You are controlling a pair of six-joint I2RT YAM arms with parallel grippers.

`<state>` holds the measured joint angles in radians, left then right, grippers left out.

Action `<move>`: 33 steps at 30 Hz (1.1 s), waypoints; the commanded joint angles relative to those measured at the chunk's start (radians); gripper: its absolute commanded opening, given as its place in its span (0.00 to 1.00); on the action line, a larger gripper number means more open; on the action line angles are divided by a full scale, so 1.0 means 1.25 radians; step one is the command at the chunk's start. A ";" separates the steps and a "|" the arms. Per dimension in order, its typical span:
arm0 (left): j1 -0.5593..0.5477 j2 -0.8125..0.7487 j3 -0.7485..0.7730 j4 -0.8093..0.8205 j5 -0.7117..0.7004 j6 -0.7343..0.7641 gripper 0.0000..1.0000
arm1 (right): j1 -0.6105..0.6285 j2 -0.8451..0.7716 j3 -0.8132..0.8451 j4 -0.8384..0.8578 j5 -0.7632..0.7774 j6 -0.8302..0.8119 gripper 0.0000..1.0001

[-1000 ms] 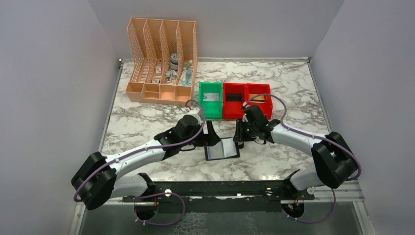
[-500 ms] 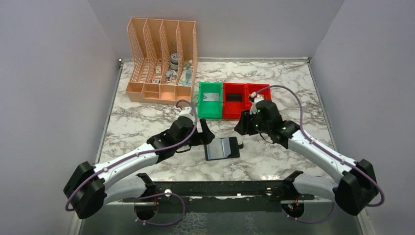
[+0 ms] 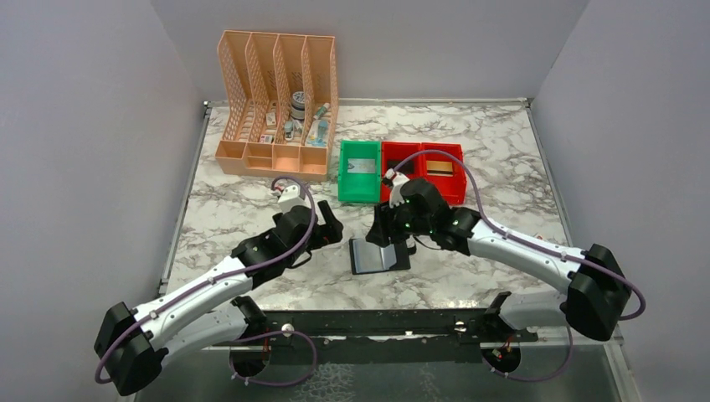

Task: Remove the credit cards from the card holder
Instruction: Remove the credit card from the card holder.

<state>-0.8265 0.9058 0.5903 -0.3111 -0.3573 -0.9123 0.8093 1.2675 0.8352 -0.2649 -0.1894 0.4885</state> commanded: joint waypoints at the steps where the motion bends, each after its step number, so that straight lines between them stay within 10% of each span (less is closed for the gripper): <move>1: 0.002 -0.048 -0.023 -0.056 -0.077 -0.036 0.99 | 0.026 0.047 0.051 -0.036 0.137 0.009 0.47; 6: 0.003 -0.095 -0.054 -0.072 -0.107 -0.067 0.99 | 0.063 0.167 0.102 -0.076 0.147 0.006 0.60; 33: 0.003 -0.053 -0.026 -0.070 -0.072 -0.079 0.98 | 0.088 0.399 0.163 -0.136 0.252 0.126 0.64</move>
<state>-0.8257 0.8238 0.5060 -0.4061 -0.4599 -1.0412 0.9104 1.7187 1.0294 -0.4042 0.0273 0.6067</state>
